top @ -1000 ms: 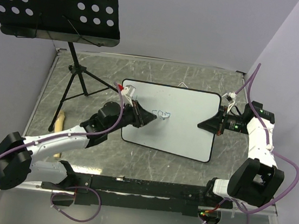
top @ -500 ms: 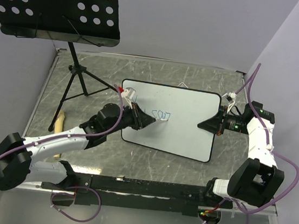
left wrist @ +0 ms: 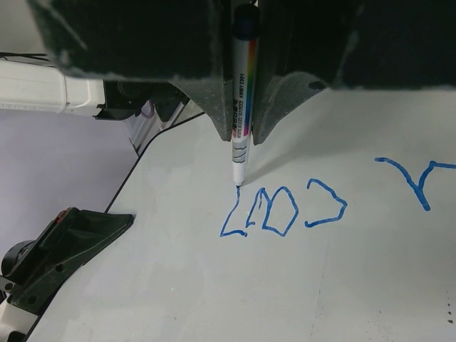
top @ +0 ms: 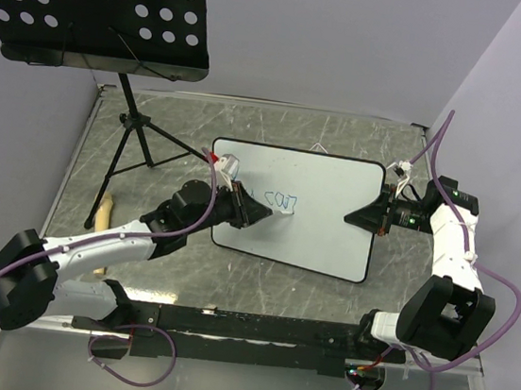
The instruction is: Write a sentence on the whiteboard
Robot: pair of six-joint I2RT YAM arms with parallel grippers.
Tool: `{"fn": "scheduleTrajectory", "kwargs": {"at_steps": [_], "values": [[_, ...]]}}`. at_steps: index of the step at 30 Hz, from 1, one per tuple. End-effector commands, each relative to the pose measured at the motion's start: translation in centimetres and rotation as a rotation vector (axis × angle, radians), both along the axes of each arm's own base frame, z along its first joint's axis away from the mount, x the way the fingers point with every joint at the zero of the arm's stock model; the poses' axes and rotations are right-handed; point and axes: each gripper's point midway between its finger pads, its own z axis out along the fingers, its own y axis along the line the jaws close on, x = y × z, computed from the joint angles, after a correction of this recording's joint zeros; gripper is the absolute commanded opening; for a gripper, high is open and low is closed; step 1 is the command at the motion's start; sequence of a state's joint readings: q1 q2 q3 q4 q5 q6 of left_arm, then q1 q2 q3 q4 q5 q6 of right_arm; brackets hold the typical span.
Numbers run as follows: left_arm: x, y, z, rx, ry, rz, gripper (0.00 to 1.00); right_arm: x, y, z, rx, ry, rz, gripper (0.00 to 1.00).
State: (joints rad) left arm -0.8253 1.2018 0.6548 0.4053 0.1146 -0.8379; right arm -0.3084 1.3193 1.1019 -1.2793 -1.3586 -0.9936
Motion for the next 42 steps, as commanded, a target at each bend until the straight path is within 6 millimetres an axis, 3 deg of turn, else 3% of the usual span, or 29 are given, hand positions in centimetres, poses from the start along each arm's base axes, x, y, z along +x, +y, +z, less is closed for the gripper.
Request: {"fn": "scheduleTrajectory", "kwargs": {"at_steps": [1,5,9,15,29,35,42], "values": [[0.5,-0.4,1.4,-0.022,-0.019,0.004,0.01,0.6,1.2,5.9,0.213,-0.168,0.023,0.0],[0.2,-0.1,3.9,-0.068,-0.067,-0.001,0.01,0.6,1.2,5.9,0.213,-0.169,0.023,0.0],[-0.4,1.5,7.8,-0.12,-0.135,0.025,0.01,0.7,1.2,5.8,0.213,-0.168,0.023,0.0],[-0.2,4.1,10.2,-0.147,-0.169,0.068,0.01,0.6,1.2,5.9,0.216,-0.17,0.023,0.0],[-2.2,4.9,9.3,-0.244,-0.149,0.012,0.01,0.6,1.2,5.8,0.215,-0.171,0.024,0.0],[-3.0,4.2,7.9,-0.222,-0.134,-0.006,0.01,0.6,1.2,5.8,0.222,-0.169,0.024,0.0],[-3.2,3.7,7.8,-0.214,-0.137,-0.017,0.01,0.6,1.2,5.8,0.223,-0.175,0.026,0.0]]}}
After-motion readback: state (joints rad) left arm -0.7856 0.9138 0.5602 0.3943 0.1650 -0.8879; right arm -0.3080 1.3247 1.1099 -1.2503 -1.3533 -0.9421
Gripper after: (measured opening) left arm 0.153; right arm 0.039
